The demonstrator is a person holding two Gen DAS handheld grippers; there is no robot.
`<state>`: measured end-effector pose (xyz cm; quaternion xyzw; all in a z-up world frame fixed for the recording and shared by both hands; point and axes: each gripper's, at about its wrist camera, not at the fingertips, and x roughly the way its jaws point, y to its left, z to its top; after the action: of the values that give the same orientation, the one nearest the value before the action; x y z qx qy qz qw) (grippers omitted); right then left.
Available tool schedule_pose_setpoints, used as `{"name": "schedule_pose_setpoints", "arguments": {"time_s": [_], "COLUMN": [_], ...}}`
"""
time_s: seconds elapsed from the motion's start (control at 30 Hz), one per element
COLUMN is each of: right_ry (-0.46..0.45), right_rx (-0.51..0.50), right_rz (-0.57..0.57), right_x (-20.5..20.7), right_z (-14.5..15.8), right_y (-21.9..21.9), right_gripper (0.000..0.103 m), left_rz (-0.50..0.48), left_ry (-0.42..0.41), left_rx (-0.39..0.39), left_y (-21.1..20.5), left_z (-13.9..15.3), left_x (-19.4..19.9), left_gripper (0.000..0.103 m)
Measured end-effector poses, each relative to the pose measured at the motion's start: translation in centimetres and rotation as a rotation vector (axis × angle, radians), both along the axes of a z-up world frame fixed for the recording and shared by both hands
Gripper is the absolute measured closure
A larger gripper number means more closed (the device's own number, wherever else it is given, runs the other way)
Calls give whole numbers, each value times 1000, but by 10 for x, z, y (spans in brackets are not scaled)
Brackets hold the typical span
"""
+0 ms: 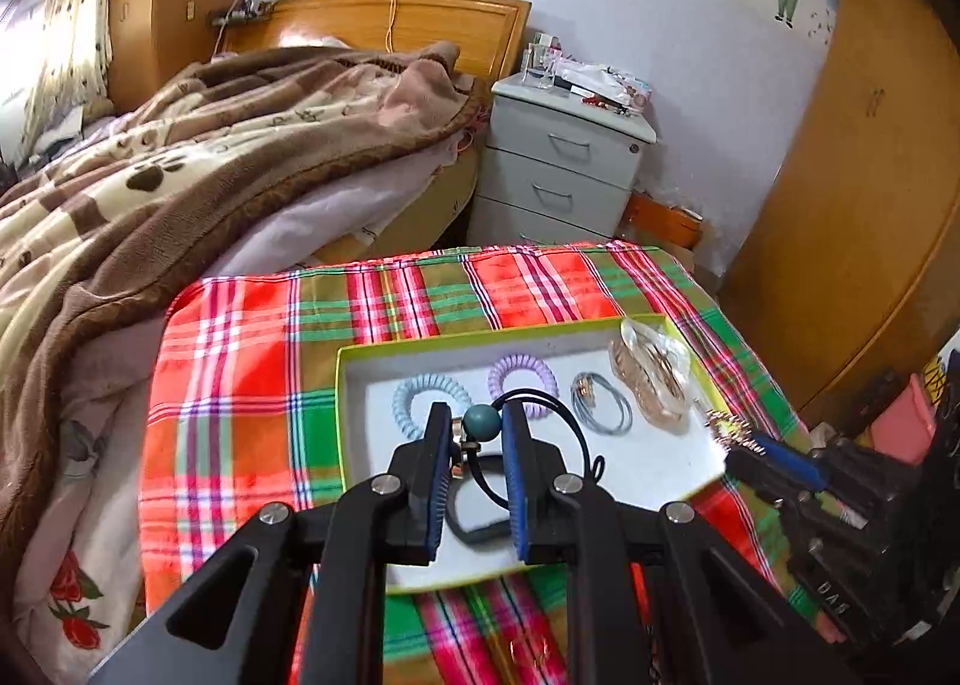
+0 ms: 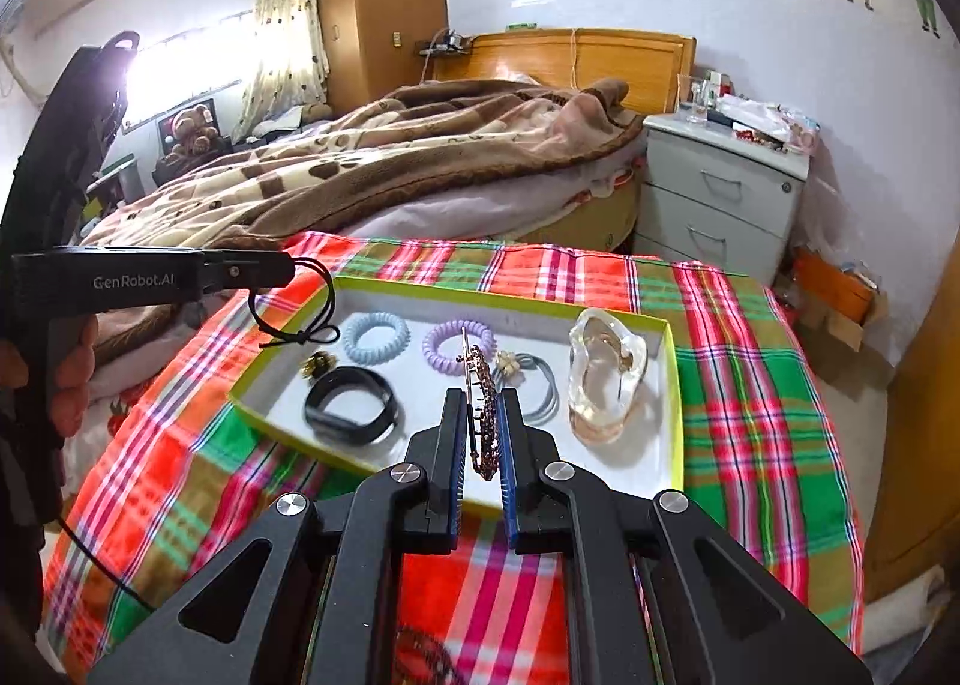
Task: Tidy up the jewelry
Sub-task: 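Release the teal-bead tie into the box with left tool while right tool drops the pink clip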
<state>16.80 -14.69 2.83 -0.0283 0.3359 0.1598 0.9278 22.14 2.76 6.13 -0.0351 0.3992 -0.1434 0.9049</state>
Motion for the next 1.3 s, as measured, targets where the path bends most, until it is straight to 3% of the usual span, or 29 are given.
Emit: {"name": "schedule_pose_setpoints", "arguments": {"time_s": [0.1, 0.57, 1.2, 1.3], "right_ry": [25, 134, 159, 169], "right_rx": [-11, -54, -88, -71], "right_rz": [7, 51, 76, 78], "right_x": [13, 52, 62, 62], "right_z": [-8, -45, -55, -55], "right_y": [5, 26, 37, 36], "right_gripper": [93, 93, 93, 93], "left_rz": [8, 15, 42, 36], "left_ry": [-4, 128, 160, 157], "left_rx": [24, 50, 68, 73], "left_y": [-2, -8, -6, -8], "left_z": [-3, -59, -76, -76], "left_x": [13, 66, 78, 77], "left_gripper": [85, 85, 85, 79]}}
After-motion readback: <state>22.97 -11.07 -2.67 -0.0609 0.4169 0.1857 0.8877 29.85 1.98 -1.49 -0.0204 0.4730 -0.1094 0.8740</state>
